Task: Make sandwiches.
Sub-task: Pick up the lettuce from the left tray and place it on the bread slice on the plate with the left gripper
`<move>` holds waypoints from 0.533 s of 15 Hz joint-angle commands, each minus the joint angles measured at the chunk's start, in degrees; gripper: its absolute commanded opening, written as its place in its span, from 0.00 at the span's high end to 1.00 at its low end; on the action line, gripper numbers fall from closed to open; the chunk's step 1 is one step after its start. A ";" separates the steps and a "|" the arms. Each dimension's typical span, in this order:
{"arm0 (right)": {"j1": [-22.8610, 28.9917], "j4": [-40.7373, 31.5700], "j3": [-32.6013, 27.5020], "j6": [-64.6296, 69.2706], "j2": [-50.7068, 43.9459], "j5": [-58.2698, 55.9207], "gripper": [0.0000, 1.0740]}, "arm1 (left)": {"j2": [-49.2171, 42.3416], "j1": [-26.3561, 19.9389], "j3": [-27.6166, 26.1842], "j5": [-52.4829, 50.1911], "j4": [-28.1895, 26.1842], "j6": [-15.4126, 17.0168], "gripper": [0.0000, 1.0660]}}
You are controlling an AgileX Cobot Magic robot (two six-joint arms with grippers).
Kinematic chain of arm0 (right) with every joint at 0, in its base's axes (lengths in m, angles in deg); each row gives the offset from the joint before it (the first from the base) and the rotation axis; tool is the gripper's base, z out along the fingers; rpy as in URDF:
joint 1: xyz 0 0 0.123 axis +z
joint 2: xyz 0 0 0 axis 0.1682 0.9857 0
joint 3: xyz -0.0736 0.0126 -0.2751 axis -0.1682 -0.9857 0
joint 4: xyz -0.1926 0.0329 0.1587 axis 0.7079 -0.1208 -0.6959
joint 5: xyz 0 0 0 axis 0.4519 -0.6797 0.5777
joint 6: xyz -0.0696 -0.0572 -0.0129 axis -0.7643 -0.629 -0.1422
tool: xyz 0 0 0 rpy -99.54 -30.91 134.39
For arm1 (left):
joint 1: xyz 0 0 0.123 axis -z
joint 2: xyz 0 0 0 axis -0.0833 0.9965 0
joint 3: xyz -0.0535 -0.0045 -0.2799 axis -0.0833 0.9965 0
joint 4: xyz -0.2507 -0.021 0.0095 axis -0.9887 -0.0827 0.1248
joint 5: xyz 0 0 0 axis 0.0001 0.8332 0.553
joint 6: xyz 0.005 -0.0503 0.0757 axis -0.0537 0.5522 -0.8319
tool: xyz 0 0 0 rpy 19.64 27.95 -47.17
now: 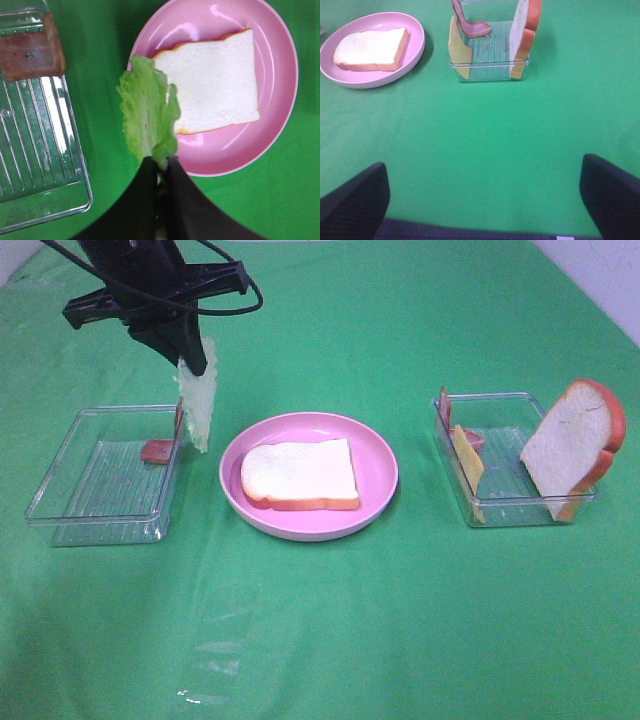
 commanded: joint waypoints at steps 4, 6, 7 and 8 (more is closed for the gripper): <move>0.06 -0.34 -0.17 -0.11 -1.83 0.29 0.08 | -0.23 4.13 -1.32 -5.33 -1.72 -1.32 1.00; 0.06 -0.34 -0.17 -0.11 -1.83 0.29 0.08 | 0.86 5.44 -1.32 -9.22 -4.07 -1.32 1.00; 0.06 -0.34 -0.17 -0.11 -1.83 0.29 0.08 | 1.95 6.07 -1.26 -11.34 -6.76 -1.32 1.00; 0.06 -0.34 -0.17 -0.11 -1.83 0.29 0.08 | 3.21 6.42 -1.26 -12.78 -10.49 -1.55 1.00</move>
